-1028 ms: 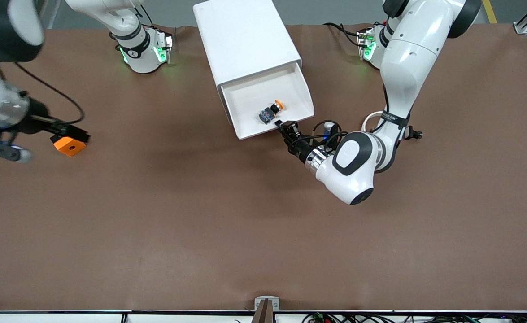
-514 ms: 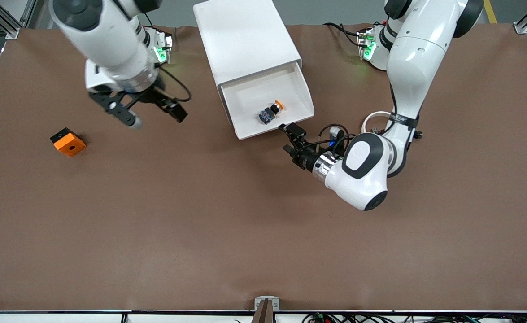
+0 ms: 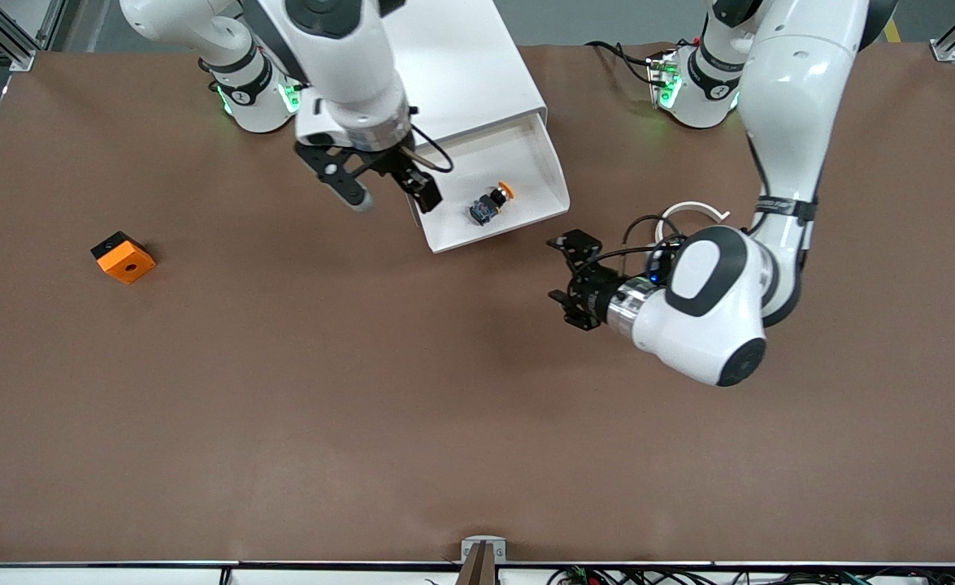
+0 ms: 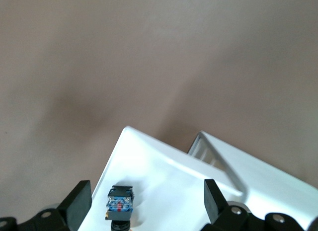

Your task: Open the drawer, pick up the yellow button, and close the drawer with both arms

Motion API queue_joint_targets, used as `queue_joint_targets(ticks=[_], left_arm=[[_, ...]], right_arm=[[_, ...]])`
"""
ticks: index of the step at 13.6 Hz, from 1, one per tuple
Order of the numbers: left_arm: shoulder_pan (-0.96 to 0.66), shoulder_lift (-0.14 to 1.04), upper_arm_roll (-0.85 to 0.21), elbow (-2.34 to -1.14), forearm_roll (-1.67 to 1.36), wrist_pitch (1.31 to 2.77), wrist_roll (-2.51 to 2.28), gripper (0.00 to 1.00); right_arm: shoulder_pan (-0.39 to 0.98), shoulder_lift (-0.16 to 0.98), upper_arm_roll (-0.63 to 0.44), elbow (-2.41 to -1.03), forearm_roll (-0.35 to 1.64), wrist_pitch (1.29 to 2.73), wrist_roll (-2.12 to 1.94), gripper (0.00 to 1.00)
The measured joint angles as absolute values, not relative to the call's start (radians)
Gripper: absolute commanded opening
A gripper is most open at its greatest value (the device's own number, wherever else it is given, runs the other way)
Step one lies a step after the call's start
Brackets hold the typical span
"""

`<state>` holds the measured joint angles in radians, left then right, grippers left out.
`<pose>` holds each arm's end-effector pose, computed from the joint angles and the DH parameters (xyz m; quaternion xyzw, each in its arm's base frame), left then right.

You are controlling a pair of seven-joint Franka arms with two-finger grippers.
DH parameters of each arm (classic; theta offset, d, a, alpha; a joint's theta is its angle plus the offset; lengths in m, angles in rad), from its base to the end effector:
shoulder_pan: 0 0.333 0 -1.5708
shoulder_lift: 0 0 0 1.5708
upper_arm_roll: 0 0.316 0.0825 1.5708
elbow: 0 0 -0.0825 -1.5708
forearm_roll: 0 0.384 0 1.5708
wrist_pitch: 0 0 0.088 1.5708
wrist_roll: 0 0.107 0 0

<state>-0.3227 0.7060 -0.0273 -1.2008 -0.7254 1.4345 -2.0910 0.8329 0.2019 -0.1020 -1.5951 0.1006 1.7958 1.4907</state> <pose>0.6301 -0.3079 0.3654 -0.5559 -0.7160 0.4145 0.0804 0.4561 0.4270 0.5141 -0.9242 0.3800 0.0348 0.0172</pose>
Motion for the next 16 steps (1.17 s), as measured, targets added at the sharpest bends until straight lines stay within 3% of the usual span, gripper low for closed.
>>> queue_joint_targets(ticks=[7, 16], left_arm=[[-0.312, 0.613, -0.025, -1.2, -0.481, 1.426, -1.701, 1.0], [-0.296, 0.586, 0.004, -1.199, -0.44, 1.482, -1.575, 1.0]], right_arm=[[0.946, 0.357, -0.103, -1.572, 0.1, 1.912, 1.644, 1.0], [0.962, 0.411, -0.106, -1.548, 0.099, 1.953, 1.66, 1.0]])
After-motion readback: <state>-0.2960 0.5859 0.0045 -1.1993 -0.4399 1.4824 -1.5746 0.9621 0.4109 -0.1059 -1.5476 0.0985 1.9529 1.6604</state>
